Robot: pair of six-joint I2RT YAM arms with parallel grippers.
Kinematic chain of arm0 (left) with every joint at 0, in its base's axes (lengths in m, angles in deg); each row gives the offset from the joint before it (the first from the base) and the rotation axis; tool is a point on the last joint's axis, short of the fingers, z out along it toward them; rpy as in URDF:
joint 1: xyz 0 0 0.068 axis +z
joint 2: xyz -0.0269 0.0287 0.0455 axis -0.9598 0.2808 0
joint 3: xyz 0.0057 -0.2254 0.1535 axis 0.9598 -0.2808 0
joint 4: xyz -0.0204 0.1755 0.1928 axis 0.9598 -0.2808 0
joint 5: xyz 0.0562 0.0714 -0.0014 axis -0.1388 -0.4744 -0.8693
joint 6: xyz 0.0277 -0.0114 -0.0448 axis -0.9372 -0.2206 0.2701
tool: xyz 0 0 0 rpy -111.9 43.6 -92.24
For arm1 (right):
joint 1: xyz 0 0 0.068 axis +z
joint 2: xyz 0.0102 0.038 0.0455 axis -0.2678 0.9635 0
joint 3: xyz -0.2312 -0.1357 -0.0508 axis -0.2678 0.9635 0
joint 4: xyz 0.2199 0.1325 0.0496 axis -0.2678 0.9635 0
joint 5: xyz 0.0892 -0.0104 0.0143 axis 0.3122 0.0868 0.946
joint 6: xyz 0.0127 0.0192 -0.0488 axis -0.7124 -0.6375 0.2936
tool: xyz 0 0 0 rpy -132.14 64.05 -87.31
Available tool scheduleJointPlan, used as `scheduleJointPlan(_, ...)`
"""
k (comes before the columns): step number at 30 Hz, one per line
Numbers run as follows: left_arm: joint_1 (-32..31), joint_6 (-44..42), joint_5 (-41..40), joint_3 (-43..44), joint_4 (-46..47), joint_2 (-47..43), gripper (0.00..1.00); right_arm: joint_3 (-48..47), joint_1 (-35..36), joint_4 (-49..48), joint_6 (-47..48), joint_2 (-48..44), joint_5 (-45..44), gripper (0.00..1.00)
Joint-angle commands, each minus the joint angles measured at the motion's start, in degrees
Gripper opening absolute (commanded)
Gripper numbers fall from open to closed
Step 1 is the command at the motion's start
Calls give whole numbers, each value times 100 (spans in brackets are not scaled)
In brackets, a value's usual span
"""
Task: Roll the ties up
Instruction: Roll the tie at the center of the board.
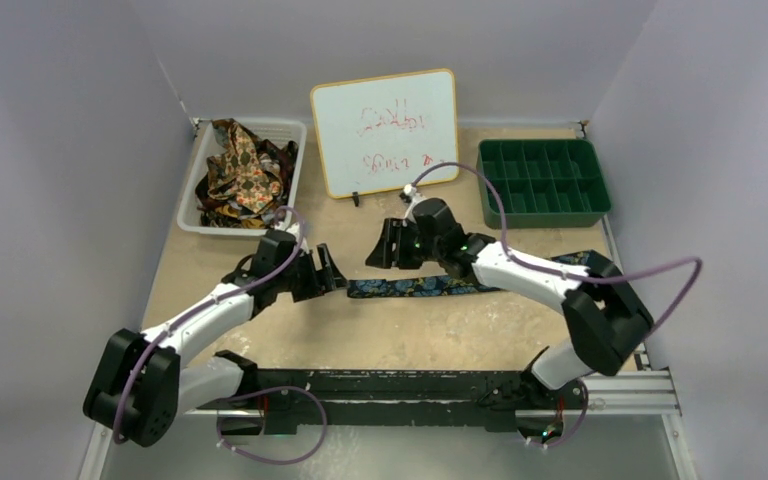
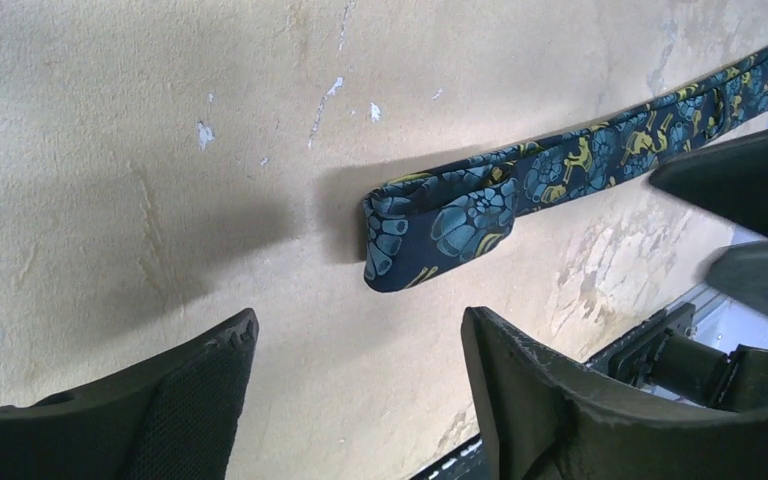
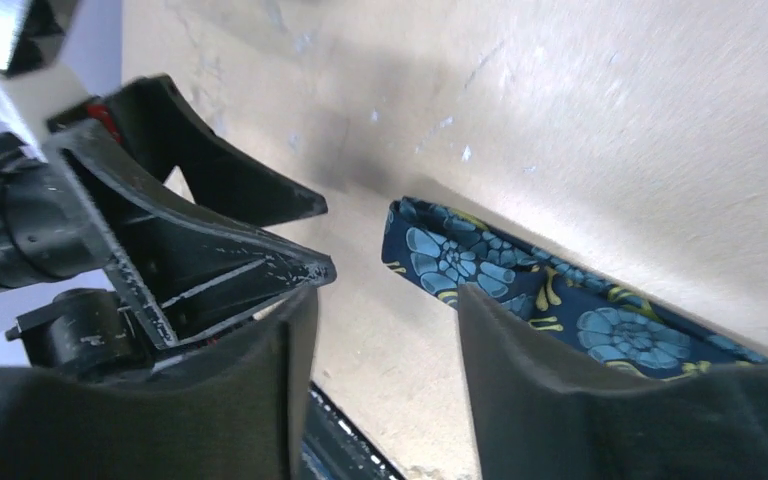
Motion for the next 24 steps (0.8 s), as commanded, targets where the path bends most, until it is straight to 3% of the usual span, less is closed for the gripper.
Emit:
scheduleJointPlan(1,32,32,42,270,-190,-294,74,-130,-64,384,-128,-664,-454,64)
scheduleJointPlan(5,31,88,266,327,-149,-321,75,47,-76,307,-269,-1007,-642,78)
scheduleJointPlan(9,26,-15,304,209,50,-292,75,859,-74,-772,-337,-1320,-523,82)
scheduleJointPlan(11,27,14,433,147,38,-325,75,1116,-77,-912,-755,-1392,-786,85)
scheduleJointPlan(16,28,188,535,-270,521,-652,75,1568,-108,-1098,-613,-1286,-215,91)
scheduleJointPlan(17,32,190,550,-271,556,-664,75,1703,-107,-1357,-724,-1348,-121,92)
scheduleJointPlan(21,28,-55,540,-105,301,-662,75,1810,-112,-1340,-979,-1311,199,73)
scheduleJointPlan(24,33,-143,427,-206,443,-636,75,1843,-111,-1385,-1122,-1212,16,70)
